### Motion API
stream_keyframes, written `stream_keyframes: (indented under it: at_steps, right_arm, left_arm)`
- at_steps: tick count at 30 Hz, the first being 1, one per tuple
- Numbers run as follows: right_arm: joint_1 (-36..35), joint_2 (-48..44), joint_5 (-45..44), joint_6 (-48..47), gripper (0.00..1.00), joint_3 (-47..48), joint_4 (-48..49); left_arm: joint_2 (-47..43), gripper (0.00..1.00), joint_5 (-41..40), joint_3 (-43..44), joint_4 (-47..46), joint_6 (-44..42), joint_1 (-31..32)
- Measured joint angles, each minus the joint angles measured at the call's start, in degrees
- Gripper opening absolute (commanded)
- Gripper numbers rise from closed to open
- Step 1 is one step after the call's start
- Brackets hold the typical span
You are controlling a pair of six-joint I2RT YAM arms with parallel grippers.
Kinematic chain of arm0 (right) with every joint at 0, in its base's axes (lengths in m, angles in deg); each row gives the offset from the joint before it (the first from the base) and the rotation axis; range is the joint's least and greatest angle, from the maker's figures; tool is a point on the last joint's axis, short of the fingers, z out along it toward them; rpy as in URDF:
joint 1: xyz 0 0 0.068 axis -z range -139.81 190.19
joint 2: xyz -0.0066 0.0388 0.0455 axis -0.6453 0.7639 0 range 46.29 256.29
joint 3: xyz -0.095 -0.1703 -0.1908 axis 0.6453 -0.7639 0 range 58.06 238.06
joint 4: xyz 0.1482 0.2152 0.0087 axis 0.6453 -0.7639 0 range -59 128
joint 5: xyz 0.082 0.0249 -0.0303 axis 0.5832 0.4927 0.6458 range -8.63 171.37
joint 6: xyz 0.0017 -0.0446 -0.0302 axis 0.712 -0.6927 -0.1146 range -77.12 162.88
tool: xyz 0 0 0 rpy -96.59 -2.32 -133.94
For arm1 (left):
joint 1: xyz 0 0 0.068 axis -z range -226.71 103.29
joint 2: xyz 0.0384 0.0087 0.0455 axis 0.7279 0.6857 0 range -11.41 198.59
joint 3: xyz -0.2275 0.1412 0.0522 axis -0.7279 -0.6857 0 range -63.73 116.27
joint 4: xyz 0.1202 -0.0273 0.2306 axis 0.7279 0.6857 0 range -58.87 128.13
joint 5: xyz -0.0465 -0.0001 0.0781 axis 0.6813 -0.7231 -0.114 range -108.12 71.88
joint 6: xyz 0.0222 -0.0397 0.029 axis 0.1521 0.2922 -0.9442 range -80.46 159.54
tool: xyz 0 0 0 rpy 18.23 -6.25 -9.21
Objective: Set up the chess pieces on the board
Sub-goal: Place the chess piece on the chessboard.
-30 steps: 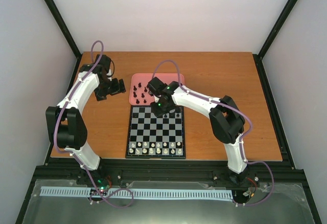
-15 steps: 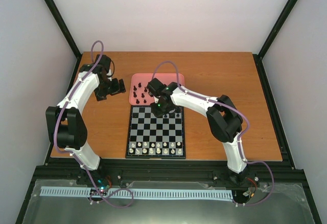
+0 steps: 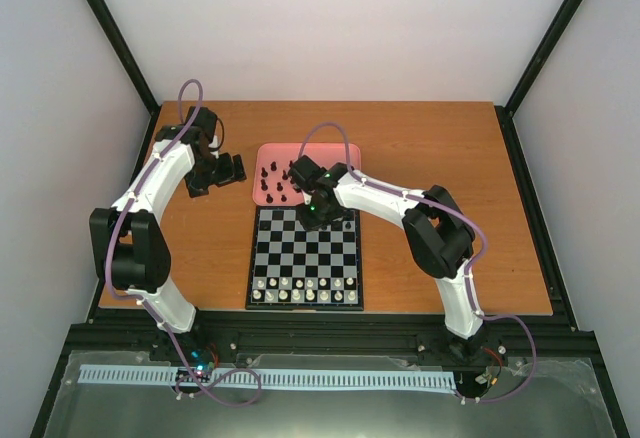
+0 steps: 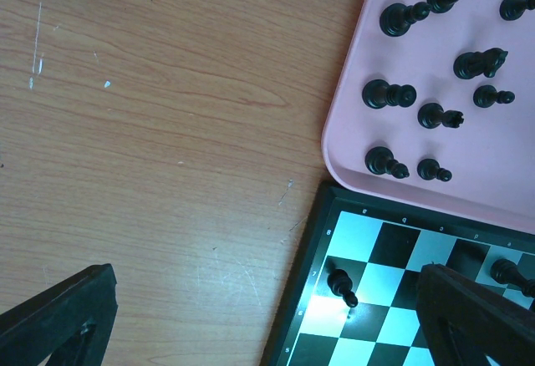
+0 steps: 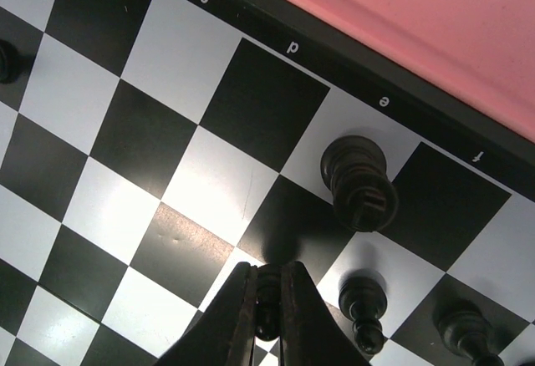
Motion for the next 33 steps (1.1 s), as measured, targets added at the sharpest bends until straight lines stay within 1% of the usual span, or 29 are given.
stream_keyframes:
  at_steps: [4, 11, 18, 33]
  right_arm:
    - [0.00, 0.02, 0.13, -0.02, 0.08, -0.31, 0.22]
    - [0.02, 0.04, 0.20, -0.07, 0.09, -0.55, 0.50]
    - [0.13, 0.04, 0.20, -0.22, 0.16, -0.55, 0.63]
    - [0.15, 0.04, 0.35, -0.22, 0.18, -1.29, 1.03]
  left_arm:
    - [0.00, 1.00, 0.02, 0.00, 0.00, -0.02, 0.00]
    - [0.00, 1.00, 0.00, 0.00, 0.00, 0.00, 0.00]
    - [0.00, 1.00, 0.00, 0.00, 0.00, -0.02, 0.00]
    - [0.00, 1.00, 0.04, -0.24, -0.02, 0.00, 0.00]
